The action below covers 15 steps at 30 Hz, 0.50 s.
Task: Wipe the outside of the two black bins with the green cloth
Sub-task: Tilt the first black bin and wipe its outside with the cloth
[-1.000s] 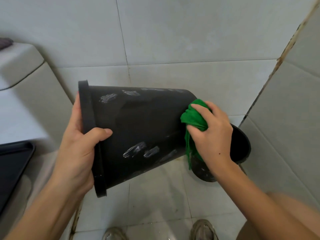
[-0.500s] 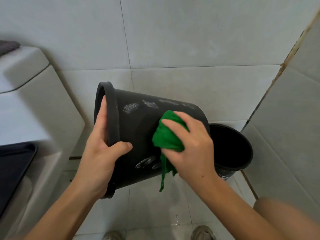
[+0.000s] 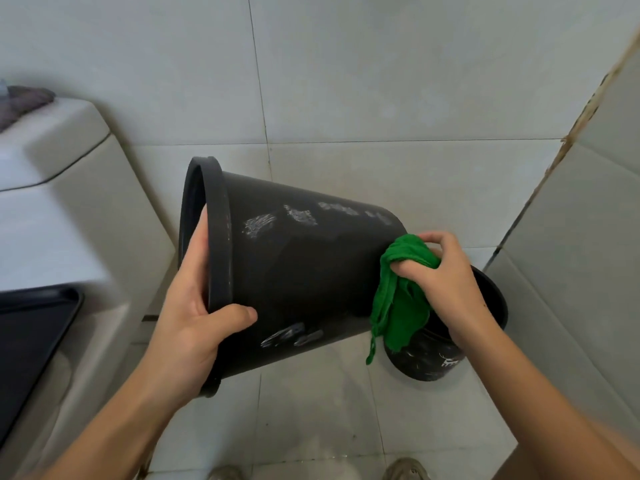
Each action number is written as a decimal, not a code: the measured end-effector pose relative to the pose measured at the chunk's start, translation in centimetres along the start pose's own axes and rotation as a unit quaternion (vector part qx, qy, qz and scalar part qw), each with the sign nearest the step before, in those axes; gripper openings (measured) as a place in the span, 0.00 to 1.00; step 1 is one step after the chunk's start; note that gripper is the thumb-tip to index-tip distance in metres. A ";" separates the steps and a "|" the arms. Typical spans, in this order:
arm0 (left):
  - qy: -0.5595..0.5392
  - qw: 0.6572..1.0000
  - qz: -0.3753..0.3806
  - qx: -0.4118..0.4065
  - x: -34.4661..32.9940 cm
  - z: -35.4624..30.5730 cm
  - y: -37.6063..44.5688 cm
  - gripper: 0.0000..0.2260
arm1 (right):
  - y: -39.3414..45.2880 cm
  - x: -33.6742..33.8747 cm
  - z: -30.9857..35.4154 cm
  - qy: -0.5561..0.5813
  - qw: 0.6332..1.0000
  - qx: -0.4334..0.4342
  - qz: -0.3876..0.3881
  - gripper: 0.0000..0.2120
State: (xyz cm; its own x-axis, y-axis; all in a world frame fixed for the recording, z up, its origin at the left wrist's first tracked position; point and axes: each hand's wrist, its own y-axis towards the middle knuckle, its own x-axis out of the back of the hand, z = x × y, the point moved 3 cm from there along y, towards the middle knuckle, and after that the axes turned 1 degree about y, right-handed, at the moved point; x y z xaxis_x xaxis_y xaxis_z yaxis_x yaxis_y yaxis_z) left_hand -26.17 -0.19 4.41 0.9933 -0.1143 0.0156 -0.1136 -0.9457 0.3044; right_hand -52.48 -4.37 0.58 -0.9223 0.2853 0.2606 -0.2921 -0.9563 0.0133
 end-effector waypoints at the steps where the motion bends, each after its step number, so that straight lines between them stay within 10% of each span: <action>1: 0.007 1.000 0.000 -0.001 0.0 0.0 0.0 0.44 | 0.0 0.0 -0.1 0.011 1.000 0.000 -0.004 0.19; 8: 0.026 0.993 -0.113 0.037 0.3 -0.1 0.7 0.18 | -0.8 -0.2 -0.9 0.049 0.997 0.005 -0.067 0.18; 15: -0.081 0.986 -0.094 0.113 1.5 -0.4 1.4 0.27 | -1.5 0.0 -1.0 0.065 0.994 0.010 -0.092 0.19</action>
State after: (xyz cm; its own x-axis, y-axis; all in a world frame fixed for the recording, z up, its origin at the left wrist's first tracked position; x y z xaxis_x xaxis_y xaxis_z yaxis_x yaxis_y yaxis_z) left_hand -24.81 -1.61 5.24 0.9830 0.0398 -0.1791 0.0527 -0.9963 0.0676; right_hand -52.32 -2.90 -0.39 -0.8788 0.4607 0.1247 -0.4556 -0.8876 0.0685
